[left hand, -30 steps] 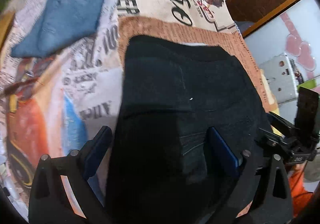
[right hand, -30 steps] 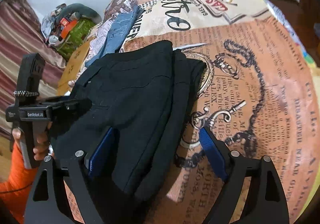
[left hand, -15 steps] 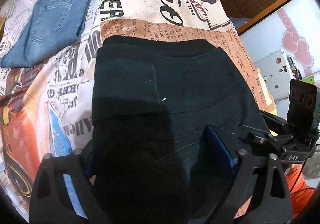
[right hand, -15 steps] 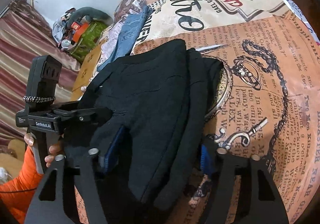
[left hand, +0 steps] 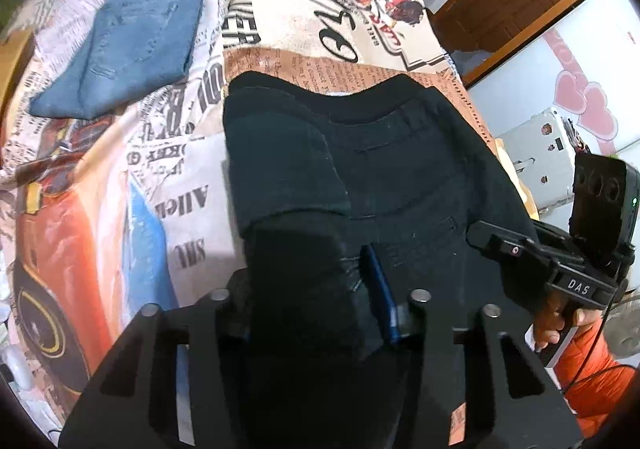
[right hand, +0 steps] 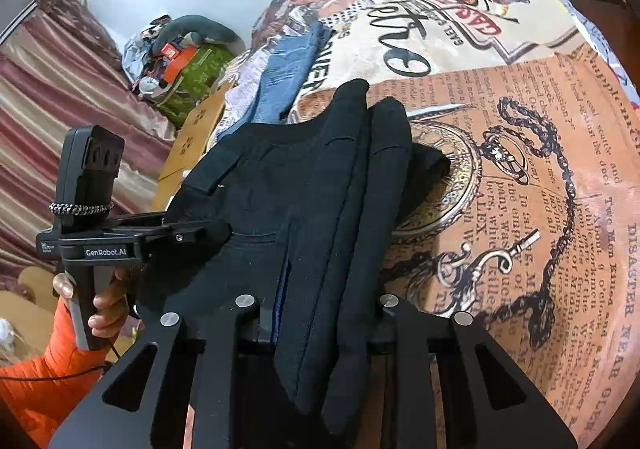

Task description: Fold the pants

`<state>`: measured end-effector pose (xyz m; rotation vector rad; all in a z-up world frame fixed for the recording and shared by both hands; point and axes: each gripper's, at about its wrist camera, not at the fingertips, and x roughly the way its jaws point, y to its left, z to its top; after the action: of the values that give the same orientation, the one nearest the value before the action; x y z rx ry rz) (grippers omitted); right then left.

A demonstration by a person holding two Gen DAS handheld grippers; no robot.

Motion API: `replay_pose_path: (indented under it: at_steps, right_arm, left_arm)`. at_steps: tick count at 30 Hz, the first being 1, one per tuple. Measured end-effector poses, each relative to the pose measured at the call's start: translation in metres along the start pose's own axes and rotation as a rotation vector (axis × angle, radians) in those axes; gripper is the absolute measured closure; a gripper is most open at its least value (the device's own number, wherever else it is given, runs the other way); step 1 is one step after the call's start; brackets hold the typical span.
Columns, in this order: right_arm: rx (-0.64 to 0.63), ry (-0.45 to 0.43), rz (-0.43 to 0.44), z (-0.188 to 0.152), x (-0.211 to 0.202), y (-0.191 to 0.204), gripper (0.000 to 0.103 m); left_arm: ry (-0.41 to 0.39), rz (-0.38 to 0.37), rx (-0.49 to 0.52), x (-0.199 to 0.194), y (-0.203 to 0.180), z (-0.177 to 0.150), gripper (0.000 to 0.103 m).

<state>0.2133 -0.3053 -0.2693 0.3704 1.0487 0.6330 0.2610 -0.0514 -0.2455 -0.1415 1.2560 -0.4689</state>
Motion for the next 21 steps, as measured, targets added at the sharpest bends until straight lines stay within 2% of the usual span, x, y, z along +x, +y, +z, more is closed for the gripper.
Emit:
replay_pose_path:
  at_steps: [6, 15, 21]
  right_arm:
    - [-0.055, -0.026, 0.004, 0.004, -0.004, 0.024, 0.082]
    - [-0.149, -0.089, 0.017, 0.035, -0.003, 0.061, 0.082]
    - [-0.224, -0.136, 0.031, 0.069, 0.007, 0.091, 0.082]
  left_arm:
    - [-0.103, 0.066, 0.035, -0.029, -0.013, -0.011, 0.074]
    - [-0.243, 0.098, 0.01, -0.077, 0.002, -0.002, 0.076]
    - [-0.346, 0.147, -0.004, -0.11, 0.023, 0.02, 0.076]
